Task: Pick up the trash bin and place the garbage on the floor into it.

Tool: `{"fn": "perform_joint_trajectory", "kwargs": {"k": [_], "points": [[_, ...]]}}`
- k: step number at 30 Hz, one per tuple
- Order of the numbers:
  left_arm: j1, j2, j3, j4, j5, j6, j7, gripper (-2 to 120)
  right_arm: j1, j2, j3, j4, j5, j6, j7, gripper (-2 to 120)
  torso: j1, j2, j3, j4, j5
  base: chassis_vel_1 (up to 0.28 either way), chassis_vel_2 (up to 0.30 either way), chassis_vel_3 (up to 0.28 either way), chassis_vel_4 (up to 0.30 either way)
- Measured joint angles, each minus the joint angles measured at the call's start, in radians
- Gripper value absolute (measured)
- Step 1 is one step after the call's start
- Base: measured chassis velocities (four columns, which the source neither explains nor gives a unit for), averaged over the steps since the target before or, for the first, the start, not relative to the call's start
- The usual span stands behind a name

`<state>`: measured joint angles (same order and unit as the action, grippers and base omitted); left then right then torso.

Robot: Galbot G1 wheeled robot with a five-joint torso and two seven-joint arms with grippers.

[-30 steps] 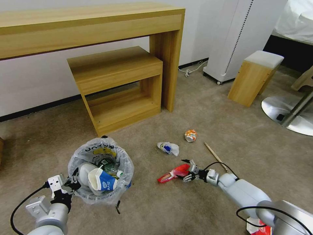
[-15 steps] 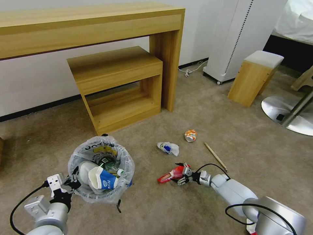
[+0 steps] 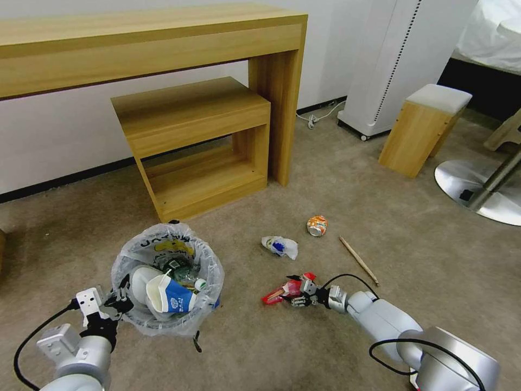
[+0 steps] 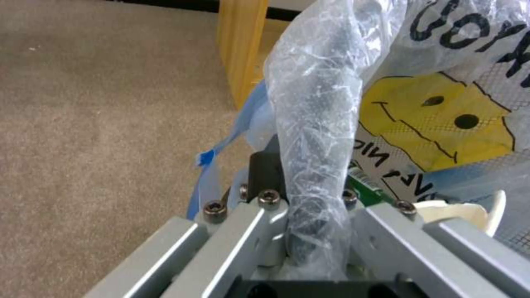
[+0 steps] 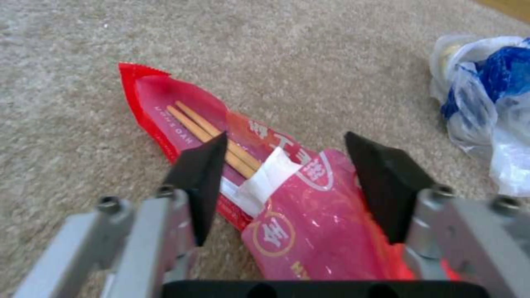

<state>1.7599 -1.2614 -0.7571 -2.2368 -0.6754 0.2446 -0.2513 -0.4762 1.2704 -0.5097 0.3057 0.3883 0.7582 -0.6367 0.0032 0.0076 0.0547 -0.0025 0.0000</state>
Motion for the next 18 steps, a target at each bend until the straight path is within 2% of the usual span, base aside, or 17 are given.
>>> {"fn": "perform_joint_trajectory", "kwargs": {"k": [3,4,6,8,11,12,15,18], "points": [[-0.005,0.000,0.004,0.005,0.000,0.000,-0.001,1,0.000,-0.013,0.005,0.011,-0.002,0.004,-0.013,41,0.000,0.000,0.000,-0.0001,0.0000,0.000,0.000,0.000,0.000],[-0.005,0.000,0.004,0.005,0.000,0.000,-0.001,1,0.000,-0.013,0.005,0.011,-0.002,0.004,-0.013,41,0.000,0.000,0.000,-0.0001,0.0000,0.000,0.000,0.000,0.000],[-0.006,-0.002,0.007,0.009,0.001,0.000,-0.001,1,0.000,-0.020,0.008,0.018,-0.002,0.006,-0.026,29,0.000,0.000,0.000,0.0000,0.0000,0.000,0.000,0.000,0.000],[-0.007,-0.003,0.008,0.011,0.001,0.000,-0.001,1,0.000,-0.022,0.009,0.020,-0.001,0.007,-0.031,26,0.000,0.000,0.000,0.0000,-0.0001,0.000,0.000,0.000,0.000],[-0.008,-0.004,0.011,0.014,0.003,0.000,-0.001,1,0.002,-0.030,0.018,0.027,0.001,0.012,-0.055,11,0.000,0.000,0.000,0.0000,0.0000,0.000,0.000,0.000,0.000],[-0.008,-0.004,0.011,0.014,0.003,0.000,-0.001,1,0.002,-0.030,0.018,0.027,0.001,0.012,-0.055,11,0.000,0.000,0.000,0.0000,0.0000,0.000,0.000,0.000,0.000],[-0.010,-0.009,0.014,0.017,0.007,0.000,-0.001,1,-0.005,-0.039,0.027,0.033,0.000,0.018,-0.053,0,0.000,0.000,0.000,0.0001,-0.0001,0.000,0.000,0.000,0.000],[-0.010,-0.012,0.017,0.019,0.011,0.000,0.000,1,-0.016,-0.046,0.037,0.041,-0.002,0.023,-0.049,0,0.000,0.000,0.000,0.0000,0.0003,0.000,0.000,0.000,0.000]]}}
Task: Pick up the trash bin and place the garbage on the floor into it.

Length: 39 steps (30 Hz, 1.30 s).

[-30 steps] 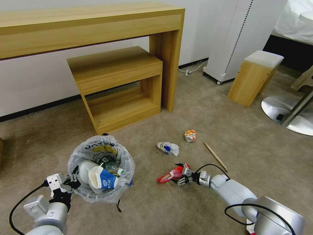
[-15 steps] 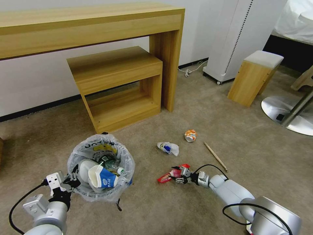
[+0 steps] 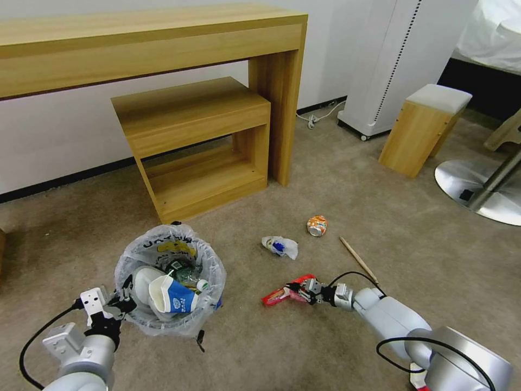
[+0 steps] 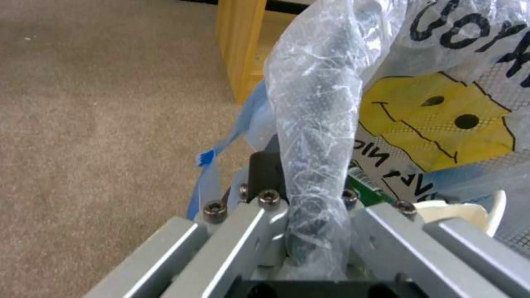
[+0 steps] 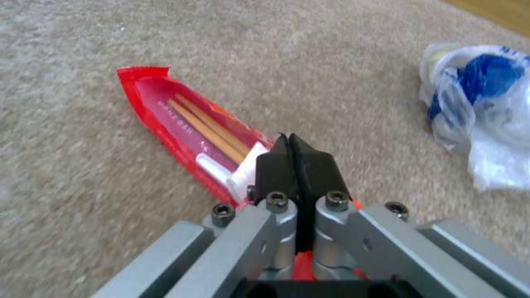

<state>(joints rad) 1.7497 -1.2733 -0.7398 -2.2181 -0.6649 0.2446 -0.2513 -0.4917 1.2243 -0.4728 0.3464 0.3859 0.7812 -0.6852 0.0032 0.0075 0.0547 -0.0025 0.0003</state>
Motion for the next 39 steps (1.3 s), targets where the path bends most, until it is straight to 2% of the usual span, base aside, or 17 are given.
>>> {"fn": "perform_joint_trajectory", "kwargs": {"k": [11,15,19,22,23,25,26,28,29,32,36,39], "points": [[-0.003,-0.008,0.008,0.003,0.012,0.000,0.002,1,-0.019,-0.018,0.030,0.026,-0.011,0.016,0.025,0,0.000,0.000,0.000,0.0000,-0.0002,0.000,0.000,0.000,0.000],[-0.001,-0.009,0.008,0.007,0.015,-0.001,0.003,1,-0.028,-0.030,0.037,0.071,-0.004,0.019,0.036,0,0.000,0.000,0.000,0.0000,-0.0001,0.000,0.000,0.000,0.000],[-0.003,-0.008,0.007,0.015,0.015,-0.002,0.003,1,-0.037,-0.075,0.038,0.151,0.033,0.009,0.043,0,0.000,0.000,0.000,0.0003,-0.0003,0.000,0.000,0.000,0.000],[-0.009,-0.006,0.007,0.023,0.015,-0.002,0.004,1,-0.046,-0.147,0.023,0.247,0.083,-0.018,0.054,0,0.000,0.000,0.000,-0.0001,-0.0004,0.000,0.000,0.000,0.000],[-0.009,-0.006,0.007,0.023,0.015,-0.002,0.004,1,-0.046,-0.147,0.023,0.247,0.083,-0.018,0.054,0,0.000,0.000,0.000,-0.0001,-0.0004,0.000,0.000,0.000,0.000],[-0.015,-0.001,0.008,0.034,0.014,-0.002,0.004,1,-0.055,-0.208,0.009,0.353,0.121,-0.050,0.073,0,0.000,0.000,0.000,-0.0003,-0.0002,0.000,0.000,0.000,0.000],[-0.015,-0.001,0.008,0.034,0.014,-0.002,0.004,1,-0.055,-0.208,0.009,0.353,0.121,-0.050,0.073,0,0.000,0.000,0.000,-0.0003,-0.0002,0.000,0.000,0.000,0.000],[-0.019,0.001,0.009,0.042,0.014,-0.002,0.004,1,-0.060,-0.256,-0.007,0.457,0.155,-0.075,0.097,0,0.000,0.000,0.000,-0.0002,-0.0004,0.000,0.000,0.000,0.000],[-0.019,0.001,0.009,0.042,0.014,-0.002,0.004,1,-0.060,-0.256,-0.007,0.457,0.155,-0.075,0.097,0,0.000,0.000,0.000,-0.0002,-0.0004,0.000,0.000,0.000,0.000],[-0.023,0.003,0.013,0.046,0.014,-0.002,0.004,1,-0.057,-0.316,-0.025,0.623,0.195,-0.111,0.145,0,0.000,0.000,0.000,0.0001,-0.0002,0.000,0.000,0.000,0.000],[-0.024,0.007,0.013,0.046,0.014,-0.001,0.004,1,-0.045,-0.343,-0.029,0.712,0.221,-0.127,0.166,0,0.000,0.000,0.000,0.0000,-0.0004,0.000,0.000,0.000,0.000],[-0.025,0.010,0.011,0.045,0.011,0.001,0.004,1,-0.027,-0.369,-0.036,0.834,0.262,-0.155,0.194,0,0.000,0.000,0.000,0.0001,-0.0003,0.000,0.000,0.000,0.000]]}}
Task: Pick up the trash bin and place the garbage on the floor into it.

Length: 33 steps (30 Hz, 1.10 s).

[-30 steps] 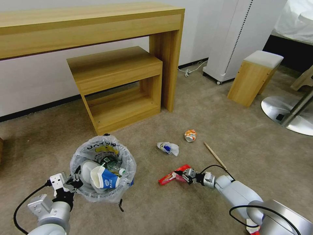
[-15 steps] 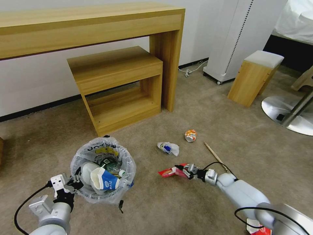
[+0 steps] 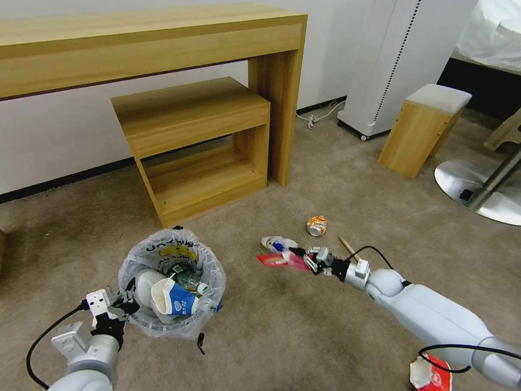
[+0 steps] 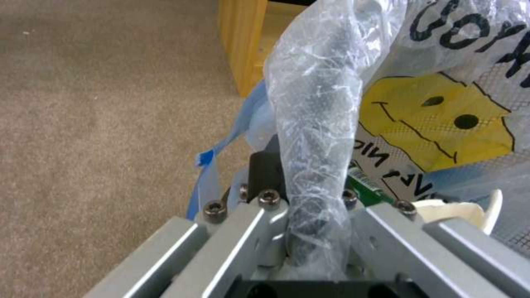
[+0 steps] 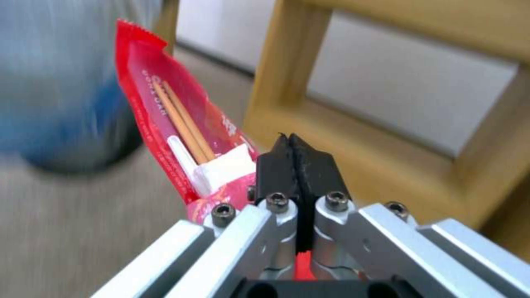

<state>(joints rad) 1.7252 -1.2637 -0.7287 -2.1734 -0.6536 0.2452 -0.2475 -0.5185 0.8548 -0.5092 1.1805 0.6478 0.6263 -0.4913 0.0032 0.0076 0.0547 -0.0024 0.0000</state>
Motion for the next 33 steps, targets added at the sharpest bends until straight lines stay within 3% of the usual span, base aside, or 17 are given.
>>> {"fn": "perform_joint_trajectory", "kwargs": {"k": [7,10,13,20,33], "points": [[0.001,0.006,-0.005,0.000,-0.001,0.001,-0.001,1,0.080,-0.034,-0.033,0.249,0.088,-0.047,0.068,0,0.000,0.000,0.000,-0.0001,-0.0002,0.000,0.000,0.000,0.000],[0.002,0.007,-0.005,-0.003,-0.002,0.002,-0.002,1,0.126,-0.035,-0.058,0.299,0.118,-0.061,0.082,0,0.000,0.000,0.000,-0.0002,-0.0001,0.000,0.000,0.000,0.000],[0.004,0.007,-0.008,-0.015,-0.004,0.004,-0.003,1,0.245,-0.010,-0.134,0.372,0.195,-0.074,0.106,0,0.000,0.000,0.000,0.0001,-0.0003,0.000,0.000,0.000,0.000],[0.008,0.006,-0.013,-0.032,-0.008,0.008,-0.007,1,0.350,0.060,-0.256,0.434,0.314,-0.072,0.132,0,0.000,0.000,0.000,0.0001,-0.0003,0.000,0.000,0.000,0.000],[0.016,-0.005,-0.019,-0.055,-0.010,0.010,-0.010,1,0.359,0.171,-0.387,0.417,0.299,-0.067,0.149,0,0.000,0.000,0.000,-0.0001,-0.0001,0.000,0.000,0.000,0.000]]}}
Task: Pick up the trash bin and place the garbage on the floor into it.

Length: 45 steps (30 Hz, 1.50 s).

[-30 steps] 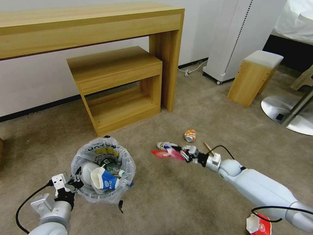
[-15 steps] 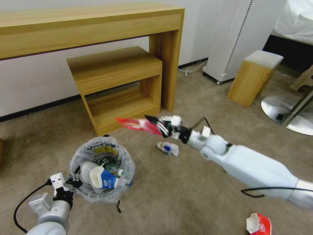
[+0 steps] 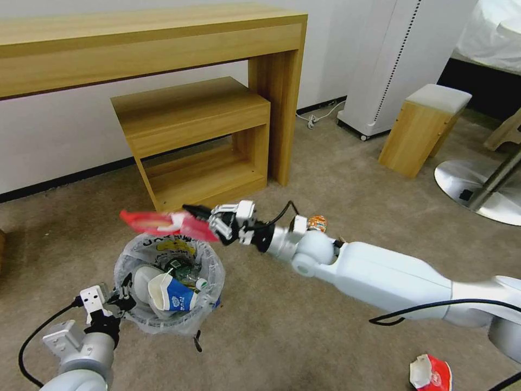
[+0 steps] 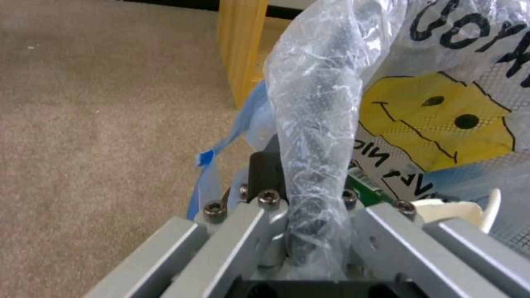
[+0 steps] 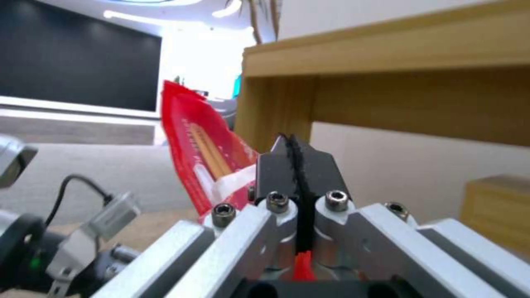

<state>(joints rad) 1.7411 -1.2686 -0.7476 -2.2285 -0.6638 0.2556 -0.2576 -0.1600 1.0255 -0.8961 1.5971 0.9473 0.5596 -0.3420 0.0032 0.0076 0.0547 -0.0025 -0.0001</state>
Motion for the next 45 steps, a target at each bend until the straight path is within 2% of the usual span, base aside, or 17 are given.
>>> {"fn": "perform_joint_trajectory", "kwargs": {"k": [3,6,13,26,29,31,33,34,38,39,42,43,45], "points": [[0.002,-0.004,0.000,-0.003,0.000,0.000,0.000,1,-0.001,0.033,-0.024,-0.027,-0.004,0.007,0.000,0,0.000,0.000,0.000,-0.0001,0.0000,0.000,0.000,0.000,0.000],[0.004,-0.008,0.001,-0.005,0.001,0.000,0.000,1,-0.004,0.098,-0.046,-0.070,-0.011,0.019,-0.003,0,0.000,0.000,0.000,0.0000,-0.0001,0.000,0.000,0.000,0.000],[0.006,-0.009,-0.001,-0.011,0.000,0.000,0.000,1,-0.018,0.175,-0.071,-0.145,-0.031,0.042,-0.017,0,0.000,0.000,0.000,0.0001,0.0000,0.000,0.000,0.000,0.000],[0.007,-0.002,-0.001,-0.017,-0.008,0.000,0.000,1,-0.094,0.198,-0.065,-0.250,-0.086,0.067,-0.033,0,0.000,0.000,0.000,-0.0001,0.0001,0.000,0.000,0.000,0.000],[0.005,0.002,0.000,-0.017,-0.011,0.000,0.000,1,-0.104,0.193,-0.053,-0.257,-0.094,0.067,-0.035,12,0.000,0.000,0.000,-0.0001,0.0001,0.000,0.000,0.000,0.000],[0.004,0.002,0.000,-0.017,-0.012,0.000,0.000,1,-0.105,0.191,-0.051,-0.260,-0.096,0.067,-0.035,15,0.000,0.000,0.000,-0.0001,0.0001,0.000,0.000,0.000,0.000],[0.004,0.003,-0.001,-0.016,-0.013,-0.001,0.000,1,-0.106,0.188,-0.039,-0.262,-0.103,0.069,-0.038,27,0.000,0.000,0.000,0.0000,0.0001,0.000,0.000,0.000,0.000],[0.004,0.003,-0.001,-0.016,-0.013,-0.001,0.000,1,-0.106,0.188,-0.039,-0.262,-0.103,0.069,-0.038,27,0.000,0.000,0.000,0.0000,0.0001,0.000,0.000,0.000,0.000],[0.004,0.005,-0.002,-0.011,-0.013,-0.001,0.001,1,-0.106,0.153,0.002,-0.226,-0.103,0.059,-0.020,45,0.000,0.000,0.000,0.0000,0.0003,0.000,0.000,0.000,0.000],[0.004,0.005,-0.002,-0.011,-0.013,-0.001,0.001,1,-0.106,0.153,0.002,-0.226,-0.103,0.059,-0.020,45,0.000,0.000,0.000,0.0000,0.0003,0.000,0.000,0.000,0.000],[0.003,0.007,-0.003,-0.002,-0.014,-0.001,0.001,1,-0.114,0.131,0.050,-0.192,-0.100,0.046,0.035,59,0.000,0.000,0.000,0.0000,0.0003,0.000,0.000,0.000,0.000],[0.003,0.007,-0.003,-0.002,-0.014,-0.001,0.001,1,-0.114,0.131,0.050,-0.192,-0.100,0.046,0.035,59,0.000,0.000,0.000,0.0000,0.0003,0.000,0.000,0.000,0.000],[0.003,0.009,-0.003,0.006,-0.012,-0.001,0.001,1,-0.132,0.096,0.107,-0.160,-0.096,0.034,0.080,69,0.000,0.000,0.000,0.0001,0.0002,0.000,0.000,0.000,0.000]]}}
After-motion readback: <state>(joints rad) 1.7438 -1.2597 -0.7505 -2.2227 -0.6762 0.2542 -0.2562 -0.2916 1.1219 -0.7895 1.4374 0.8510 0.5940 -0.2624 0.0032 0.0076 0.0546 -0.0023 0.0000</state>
